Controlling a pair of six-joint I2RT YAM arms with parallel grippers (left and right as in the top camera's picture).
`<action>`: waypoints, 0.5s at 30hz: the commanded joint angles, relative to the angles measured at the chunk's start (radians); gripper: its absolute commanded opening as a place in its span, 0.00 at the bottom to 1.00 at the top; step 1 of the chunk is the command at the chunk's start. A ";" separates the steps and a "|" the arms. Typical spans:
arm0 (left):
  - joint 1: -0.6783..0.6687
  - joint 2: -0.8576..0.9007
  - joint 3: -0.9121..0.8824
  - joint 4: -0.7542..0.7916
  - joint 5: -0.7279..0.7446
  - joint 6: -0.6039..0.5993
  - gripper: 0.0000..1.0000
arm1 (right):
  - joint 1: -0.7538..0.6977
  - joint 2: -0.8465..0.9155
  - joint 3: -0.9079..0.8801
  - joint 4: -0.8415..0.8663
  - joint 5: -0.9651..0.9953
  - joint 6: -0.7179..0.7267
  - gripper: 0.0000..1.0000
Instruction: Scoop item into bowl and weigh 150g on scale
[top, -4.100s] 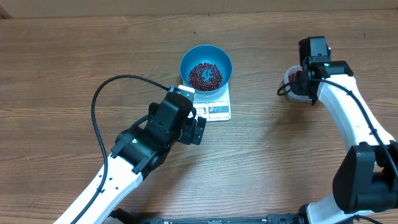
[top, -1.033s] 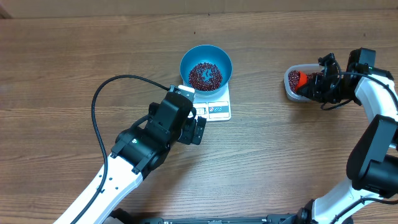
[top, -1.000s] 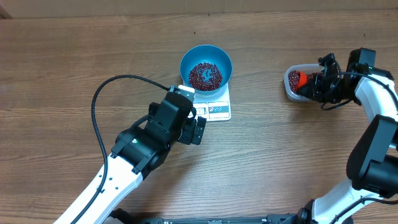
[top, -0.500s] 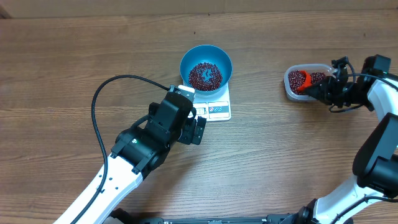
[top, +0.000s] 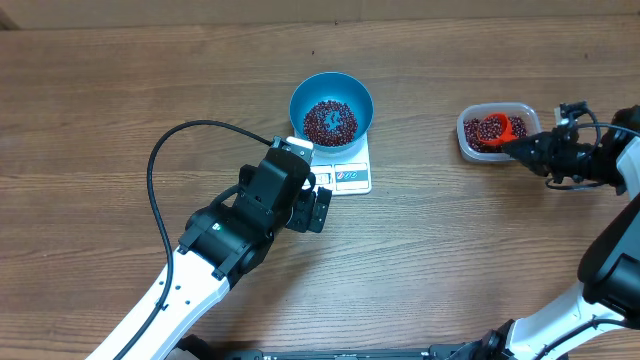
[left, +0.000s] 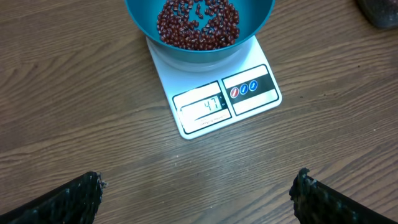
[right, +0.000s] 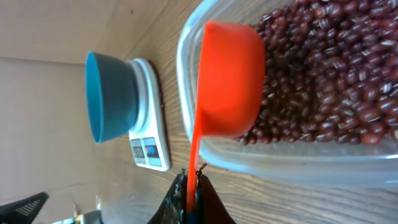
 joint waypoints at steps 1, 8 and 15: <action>-0.003 0.000 -0.003 0.003 -0.014 -0.014 1.00 | -0.004 0.012 0.009 -0.035 -0.094 -0.086 0.04; -0.003 0.000 -0.003 0.003 -0.014 -0.014 0.99 | -0.004 0.012 0.008 -0.045 -0.204 -0.086 0.04; -0.003 0.000 -0.003 0.003 -0.014 -0.014 0.99 | -0.002 0.012 0.009 -0.053 -0.371 -0.086 0.04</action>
